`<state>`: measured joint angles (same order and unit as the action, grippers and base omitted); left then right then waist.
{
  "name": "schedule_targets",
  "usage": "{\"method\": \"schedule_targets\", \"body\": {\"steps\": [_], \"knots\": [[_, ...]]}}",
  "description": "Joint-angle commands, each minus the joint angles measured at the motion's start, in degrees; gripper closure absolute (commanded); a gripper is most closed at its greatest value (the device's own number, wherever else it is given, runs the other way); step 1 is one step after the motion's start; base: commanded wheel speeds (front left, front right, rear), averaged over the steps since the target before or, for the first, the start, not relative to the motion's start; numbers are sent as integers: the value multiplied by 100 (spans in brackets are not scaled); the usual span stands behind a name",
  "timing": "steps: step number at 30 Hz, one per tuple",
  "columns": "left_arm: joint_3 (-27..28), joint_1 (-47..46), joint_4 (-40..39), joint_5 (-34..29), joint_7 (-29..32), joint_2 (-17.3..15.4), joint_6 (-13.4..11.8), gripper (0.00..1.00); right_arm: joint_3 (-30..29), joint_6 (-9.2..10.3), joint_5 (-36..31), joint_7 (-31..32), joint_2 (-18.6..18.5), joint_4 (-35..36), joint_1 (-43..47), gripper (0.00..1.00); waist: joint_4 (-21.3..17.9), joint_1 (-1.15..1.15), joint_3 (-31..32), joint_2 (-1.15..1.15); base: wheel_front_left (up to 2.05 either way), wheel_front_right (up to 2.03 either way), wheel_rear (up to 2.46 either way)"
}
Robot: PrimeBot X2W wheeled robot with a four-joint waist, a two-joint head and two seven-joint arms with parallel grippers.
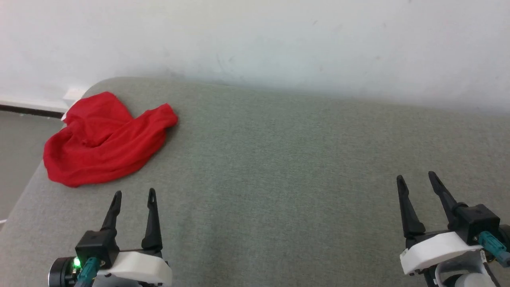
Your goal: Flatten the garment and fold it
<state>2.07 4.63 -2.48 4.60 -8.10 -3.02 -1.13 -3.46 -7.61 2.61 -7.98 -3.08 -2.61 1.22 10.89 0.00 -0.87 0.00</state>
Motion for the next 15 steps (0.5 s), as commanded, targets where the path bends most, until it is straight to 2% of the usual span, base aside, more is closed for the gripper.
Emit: {"method": "schedule_targets", "body": {"steps": [1,15], "knots": [[53,80,-26,74,-58,8,-38,0,-4,7,29,-72,11,-13,10,0,139,0,-21,0,0,0,0],[128,130,-13,276,-226,9,-90,0,98,8,13,-239,13,-85,-22,0,677,0,-101,0,0,0,0]]}}
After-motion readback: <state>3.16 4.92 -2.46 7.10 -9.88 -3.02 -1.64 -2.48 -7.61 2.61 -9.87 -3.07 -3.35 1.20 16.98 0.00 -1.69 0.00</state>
